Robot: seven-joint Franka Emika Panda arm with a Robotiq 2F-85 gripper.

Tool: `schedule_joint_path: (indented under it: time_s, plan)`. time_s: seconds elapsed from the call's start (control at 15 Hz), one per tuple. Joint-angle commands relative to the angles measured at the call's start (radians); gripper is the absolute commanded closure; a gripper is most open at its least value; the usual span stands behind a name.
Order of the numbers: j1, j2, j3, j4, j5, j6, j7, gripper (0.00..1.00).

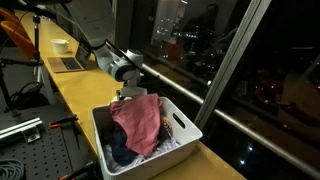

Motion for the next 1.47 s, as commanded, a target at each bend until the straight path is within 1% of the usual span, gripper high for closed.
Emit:
schedule_joint_path:
  time_s: [0.0, 0.2, 0.27, 0.4, 0.47, 0.53, 0.73, 0.87, 1.0, 1.13, 1.4]
  plan:
    - [0.010, -0.067, -0.016, -0.039, -0.003, -0.025, 0.044, 0.70]
    - [0.000, -0.156, -0.018, -0.110, -0.001, -0.017, 0.075, 0.95]
    - [-0.013, -0.200, -0.008, -0.146, 0.007, -0.015, 0.076, 0.99]
    - [-0.040, -0.301, 0.009, -0.222, 0.025, -0.011, 0.073, 1.00]
    - [-0.039, -0.356, 0.003, -0.254, 0.025, -0.002, 0.081, 0.97]
    - [-0.041, -0.403, -0.001, -0.279, 0.027, 0.004, 0.084, 0.97]
    - [-0.034, -0.562, -0.029, -0.354, 0.019, 0.060, 0.120, 0.97]
    - [-0.030, -0.672, -0.061, -0.406, 0.010, 0.103, 0.159, 0.97]
    - [-0.032, -0.780, -0.100, -0.450, 0.000, 0.105, 0.185, 0.97]
    - [-0.038, -0.880, -0.152, -0.484, -0.006, 0.070, 0.188, 0.97]
    - [-0.055, -1.060, -0.278, -0.549, -0.019, 0.000, 0.154, 0.97]
